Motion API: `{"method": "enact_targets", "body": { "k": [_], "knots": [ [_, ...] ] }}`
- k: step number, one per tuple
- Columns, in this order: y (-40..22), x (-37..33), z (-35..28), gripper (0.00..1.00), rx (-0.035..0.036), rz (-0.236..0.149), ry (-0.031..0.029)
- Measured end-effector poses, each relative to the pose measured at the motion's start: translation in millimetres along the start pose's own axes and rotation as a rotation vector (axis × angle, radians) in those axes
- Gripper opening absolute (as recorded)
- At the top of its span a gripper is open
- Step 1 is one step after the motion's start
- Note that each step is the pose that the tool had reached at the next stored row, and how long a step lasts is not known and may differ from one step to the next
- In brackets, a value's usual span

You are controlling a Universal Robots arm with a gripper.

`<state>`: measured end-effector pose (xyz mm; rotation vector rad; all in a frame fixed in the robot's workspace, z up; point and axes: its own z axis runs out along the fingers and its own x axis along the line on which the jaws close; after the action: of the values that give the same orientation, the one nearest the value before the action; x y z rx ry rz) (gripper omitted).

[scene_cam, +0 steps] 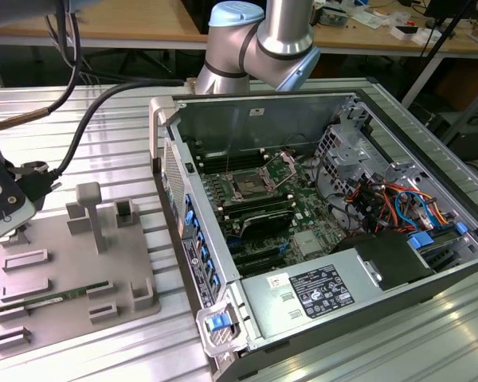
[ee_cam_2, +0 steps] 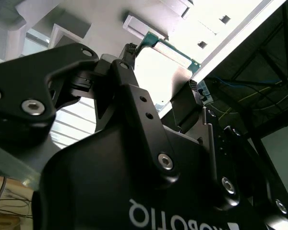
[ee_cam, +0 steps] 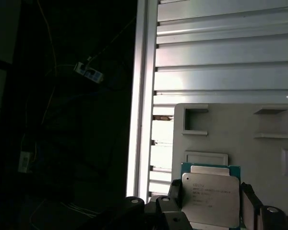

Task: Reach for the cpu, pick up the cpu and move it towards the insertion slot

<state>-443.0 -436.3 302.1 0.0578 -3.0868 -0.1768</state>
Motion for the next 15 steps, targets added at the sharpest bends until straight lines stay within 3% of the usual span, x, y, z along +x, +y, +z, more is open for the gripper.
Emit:
{"method": "enact_targets", "body": {
  "k": [6,10,15],
  "knots": [
    [0.4,0.2,-3.4,0.55,-0.0025,0.0,0.0008],
    [1.9,0.8,-16.5,0.55,-0.0116,0.0,0.0058],
    [2.2,0.9,-19.6,0.55,-0.0121,0.0,0.006]
  ]
}}
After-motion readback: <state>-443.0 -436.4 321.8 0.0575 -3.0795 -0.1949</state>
